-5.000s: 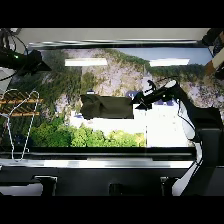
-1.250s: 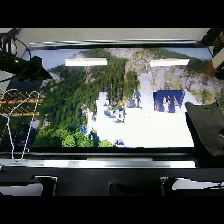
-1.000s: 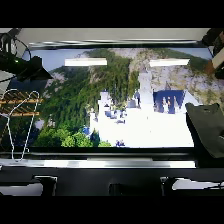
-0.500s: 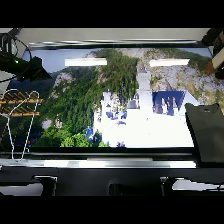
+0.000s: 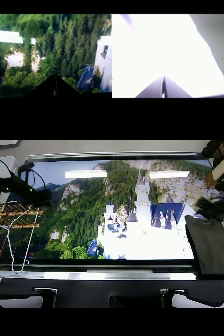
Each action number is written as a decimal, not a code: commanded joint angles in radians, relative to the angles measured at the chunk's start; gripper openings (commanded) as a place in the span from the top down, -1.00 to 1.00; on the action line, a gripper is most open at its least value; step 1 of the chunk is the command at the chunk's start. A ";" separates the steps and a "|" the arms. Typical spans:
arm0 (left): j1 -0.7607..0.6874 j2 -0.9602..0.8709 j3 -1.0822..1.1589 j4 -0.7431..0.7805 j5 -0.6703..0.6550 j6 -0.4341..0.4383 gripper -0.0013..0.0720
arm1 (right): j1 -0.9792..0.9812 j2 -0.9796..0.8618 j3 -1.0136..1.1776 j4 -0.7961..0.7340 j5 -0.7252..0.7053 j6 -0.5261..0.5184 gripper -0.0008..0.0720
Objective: Fold the clothes and pants, and hang the long-sleeved shirts on hangers.
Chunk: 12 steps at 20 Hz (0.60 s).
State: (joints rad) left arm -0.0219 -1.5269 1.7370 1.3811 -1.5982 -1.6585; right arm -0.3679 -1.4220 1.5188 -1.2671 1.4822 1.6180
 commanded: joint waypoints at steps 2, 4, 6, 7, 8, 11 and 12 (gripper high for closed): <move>-0.043 0.143 -0.286 0.044 0.114 0.041 0.93 | 0.371 0.010 0.006 0.095 -0.048 -0.061 0.90; -0.042 0.227 -0.391 0.041 0.153 0.044 0.93 | 0.488 0.010 0.006 0.066 -0.048 -0.070 0.90; -0.042 0.271 -0.450 0.062 0.140 0.043 0.92 | 0.565 0.010 0.006 0.035 -0.048 -0.091 0.90; -0.042 0.275 -0.460 0.064 0.104 0.044 0.92 | 0.587 0.010 0.006 0.029 -0.050 -0.090 0.90; -0.042 0.273 -0.460 0.064 0.076 0.043 0.92 | 0.601 0.010 0.006 0.029 -0.048 -0.090 0.90; -0.042 0.271 -0.460 0.063 0.071 0.043 0.92 | 0.601 0.010 0.006 0.047 -0.021 -0.088 0.90; -0.042 0.271 -0.460 0.063 0.071 0.043 0.92 | 0.601 0.010 0.006 0.045 -0.018 -0.088 0.90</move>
State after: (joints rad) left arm -0.0635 -1.2675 1.2953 1.4391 -1.5131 -1.6157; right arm 0.2070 -1.4124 1.5234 -1.2259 1.4494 1.5356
